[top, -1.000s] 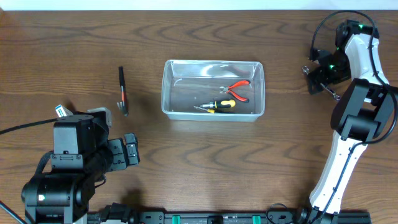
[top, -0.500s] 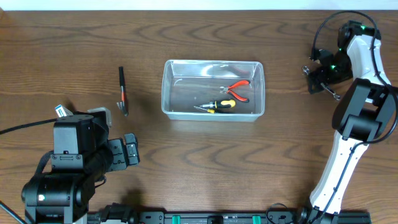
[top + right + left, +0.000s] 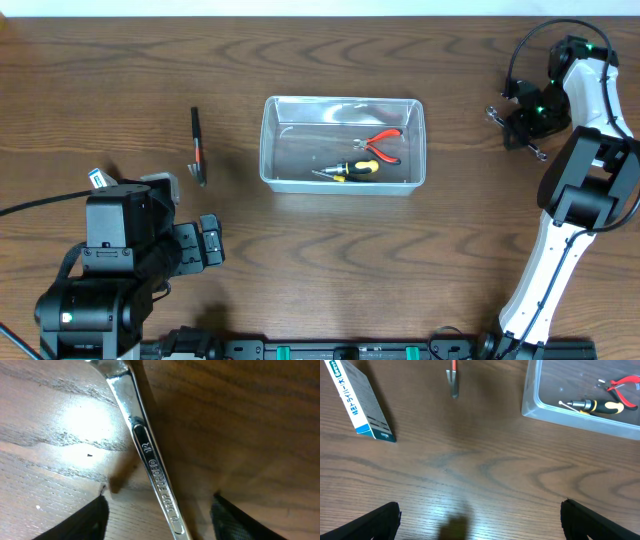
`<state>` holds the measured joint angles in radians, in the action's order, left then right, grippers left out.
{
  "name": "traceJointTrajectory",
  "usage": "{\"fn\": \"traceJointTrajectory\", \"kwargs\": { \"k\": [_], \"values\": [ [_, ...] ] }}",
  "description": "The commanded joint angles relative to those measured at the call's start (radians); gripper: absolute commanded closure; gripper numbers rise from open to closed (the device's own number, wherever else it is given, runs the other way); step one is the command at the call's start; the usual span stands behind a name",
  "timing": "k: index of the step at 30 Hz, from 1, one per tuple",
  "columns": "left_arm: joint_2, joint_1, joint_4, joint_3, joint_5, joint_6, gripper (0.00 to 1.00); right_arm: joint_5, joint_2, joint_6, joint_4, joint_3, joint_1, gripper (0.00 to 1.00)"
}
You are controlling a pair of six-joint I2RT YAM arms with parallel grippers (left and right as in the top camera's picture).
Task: Pack container
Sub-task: 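Lower the right gripper and grasp the silver wrench's shaft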
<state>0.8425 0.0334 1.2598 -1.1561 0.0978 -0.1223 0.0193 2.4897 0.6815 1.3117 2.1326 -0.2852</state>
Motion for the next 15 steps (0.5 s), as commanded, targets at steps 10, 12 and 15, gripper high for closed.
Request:
{"fn": "traceJointTrajectory", "kwargs": {
  "k": [10,12,15],
  "values": [
    [-0.001,-0.004,0.005,-0.006,-0.005,0.017,0.02,0.038,0.016,0.003,0.008,-0.031,-0.001,0.60],
    [-0.001,-0.004,0.005,-0.006,-0.005,0.017,0.02,0.038,0.016,-0.001,0.008,-0.031,-0.001,0.63],
    [-0.001,-0.004,0.005,-0.006,-0.005,0.017,0.02,0.038,0.016,-0.001,0.009,-0.031,-0.002,0.70]
  ]
}}
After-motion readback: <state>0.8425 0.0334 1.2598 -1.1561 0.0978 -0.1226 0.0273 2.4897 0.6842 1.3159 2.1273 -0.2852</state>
